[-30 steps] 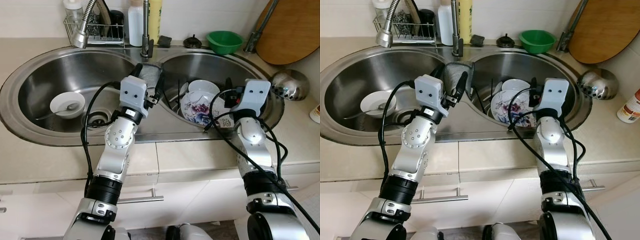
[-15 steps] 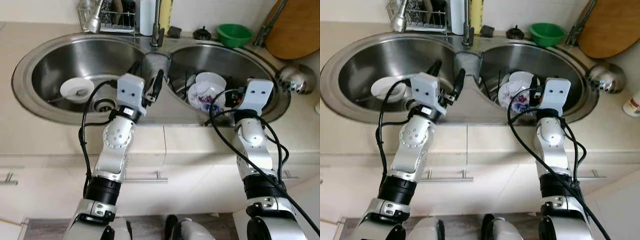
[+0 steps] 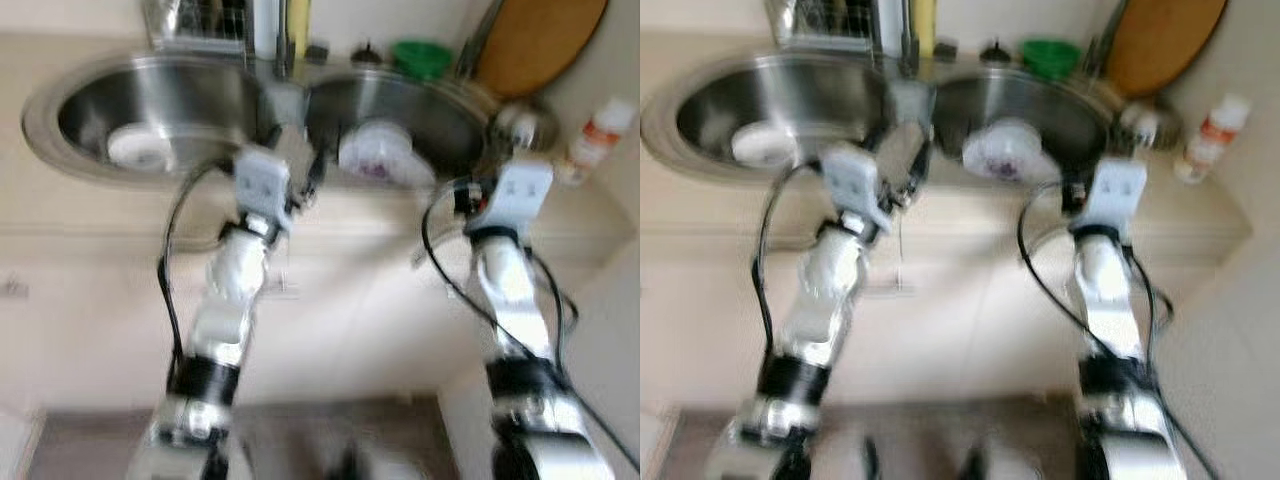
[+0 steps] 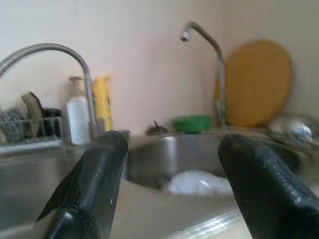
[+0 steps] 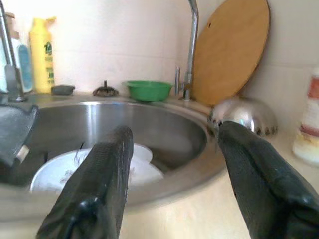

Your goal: Kitchen organization

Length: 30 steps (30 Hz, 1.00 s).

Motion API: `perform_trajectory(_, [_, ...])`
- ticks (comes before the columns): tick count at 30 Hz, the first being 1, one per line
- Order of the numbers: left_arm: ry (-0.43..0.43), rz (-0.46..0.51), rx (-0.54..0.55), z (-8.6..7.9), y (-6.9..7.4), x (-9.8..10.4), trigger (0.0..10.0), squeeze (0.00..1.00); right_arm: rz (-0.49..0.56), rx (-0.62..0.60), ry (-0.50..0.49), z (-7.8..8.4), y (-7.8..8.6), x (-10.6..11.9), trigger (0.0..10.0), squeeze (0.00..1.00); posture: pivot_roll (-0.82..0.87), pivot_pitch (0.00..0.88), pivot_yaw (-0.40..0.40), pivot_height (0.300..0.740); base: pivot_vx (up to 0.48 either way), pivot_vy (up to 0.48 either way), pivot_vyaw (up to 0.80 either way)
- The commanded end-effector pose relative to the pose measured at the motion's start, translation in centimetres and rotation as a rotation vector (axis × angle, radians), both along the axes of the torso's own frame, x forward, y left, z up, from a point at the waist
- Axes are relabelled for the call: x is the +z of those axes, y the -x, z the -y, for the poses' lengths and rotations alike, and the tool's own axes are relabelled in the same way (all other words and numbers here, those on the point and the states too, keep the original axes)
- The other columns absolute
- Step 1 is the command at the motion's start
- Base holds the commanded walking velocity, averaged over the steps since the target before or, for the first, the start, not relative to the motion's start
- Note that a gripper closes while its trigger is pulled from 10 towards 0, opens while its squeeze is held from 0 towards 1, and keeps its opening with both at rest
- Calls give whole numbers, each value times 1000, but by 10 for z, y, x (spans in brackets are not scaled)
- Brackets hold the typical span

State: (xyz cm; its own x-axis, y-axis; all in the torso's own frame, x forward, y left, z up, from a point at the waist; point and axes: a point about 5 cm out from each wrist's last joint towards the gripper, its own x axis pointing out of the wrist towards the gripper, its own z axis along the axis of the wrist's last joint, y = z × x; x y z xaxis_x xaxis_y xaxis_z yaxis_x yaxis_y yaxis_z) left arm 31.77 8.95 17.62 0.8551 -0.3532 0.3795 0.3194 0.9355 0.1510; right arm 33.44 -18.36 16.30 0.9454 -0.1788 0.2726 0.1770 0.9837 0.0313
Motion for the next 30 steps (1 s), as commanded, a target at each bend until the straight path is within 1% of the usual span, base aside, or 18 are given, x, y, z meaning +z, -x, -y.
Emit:
perform_trajectory(1, [-8,18,-12,4,-1,5,10000,0,35,-7,-9,2,1,6,10000,0,34,0,-95,740,-311,0,0])
perform_trajectory(7, [-5,24,-8,3,-1,7,10000,0,68,6,-13,1,3,11,10000,0,29,0,-95,740,-302,0,0])
perform_trajectory(16, [-4,25,-10,3,-1,7,10000,0,63,30,11,-1,6,9,10000,0,29,0,-95,740,-255,0,0])
perform_trajectory(27, [-4,18,-15,3,-2,6,10000,0,25,47,39,-1,13,0,10000,0,19,0,-87,740,0,0,0])
perform_trajectory(30, [-8,13,-16,2,-2,6,10000,0,15,48,37,-2,14,-3,10000,0,21,0,-84,740,0,468,0])
